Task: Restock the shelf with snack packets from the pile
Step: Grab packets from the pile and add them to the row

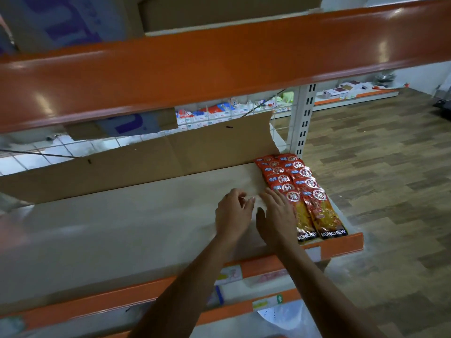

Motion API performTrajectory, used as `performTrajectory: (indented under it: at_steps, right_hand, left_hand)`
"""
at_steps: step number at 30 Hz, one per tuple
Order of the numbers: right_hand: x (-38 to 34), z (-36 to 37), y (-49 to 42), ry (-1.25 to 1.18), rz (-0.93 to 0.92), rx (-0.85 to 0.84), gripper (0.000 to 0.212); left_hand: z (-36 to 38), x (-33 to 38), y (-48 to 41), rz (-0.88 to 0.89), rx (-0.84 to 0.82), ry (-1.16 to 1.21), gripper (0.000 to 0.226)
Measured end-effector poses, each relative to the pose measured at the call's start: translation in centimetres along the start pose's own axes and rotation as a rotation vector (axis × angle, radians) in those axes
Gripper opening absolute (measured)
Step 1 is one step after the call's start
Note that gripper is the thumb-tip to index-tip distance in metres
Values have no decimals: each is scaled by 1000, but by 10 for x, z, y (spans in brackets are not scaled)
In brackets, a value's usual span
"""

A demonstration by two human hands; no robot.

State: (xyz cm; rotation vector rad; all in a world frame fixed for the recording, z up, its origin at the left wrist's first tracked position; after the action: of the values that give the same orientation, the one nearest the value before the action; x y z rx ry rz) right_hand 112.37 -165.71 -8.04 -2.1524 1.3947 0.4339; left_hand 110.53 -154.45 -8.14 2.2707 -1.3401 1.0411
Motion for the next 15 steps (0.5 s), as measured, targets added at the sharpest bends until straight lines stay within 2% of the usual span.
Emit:
performTrajectory:
  at_steps: [6,11,15]
  right_hand:
    - [-95,59,18,-65,-126,-136,46]
    - [-194,111,51,-57,-281,-251,44]
    - [-270,146,80,-102,-333,-291,45]
  left_hand:
    - [-89,-78,15,9,100,-220,36]
    - [-181,-159,44,-67,196,-349,41]
    - [-251,-215,66,-135,251,-411,47]
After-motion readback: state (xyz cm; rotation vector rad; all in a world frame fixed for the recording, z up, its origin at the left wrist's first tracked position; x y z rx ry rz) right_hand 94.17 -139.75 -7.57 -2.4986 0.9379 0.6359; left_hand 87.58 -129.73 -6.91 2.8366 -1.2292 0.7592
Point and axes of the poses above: each hand's wrist, its own y-axis away from the middle knuckle, its own z-axis out of the palm, x = y × z, the point moved 3 cm from there along -y, towards the middle knuckle, and after that the axes turned 1 degree about -z, right-handed, at the moved point
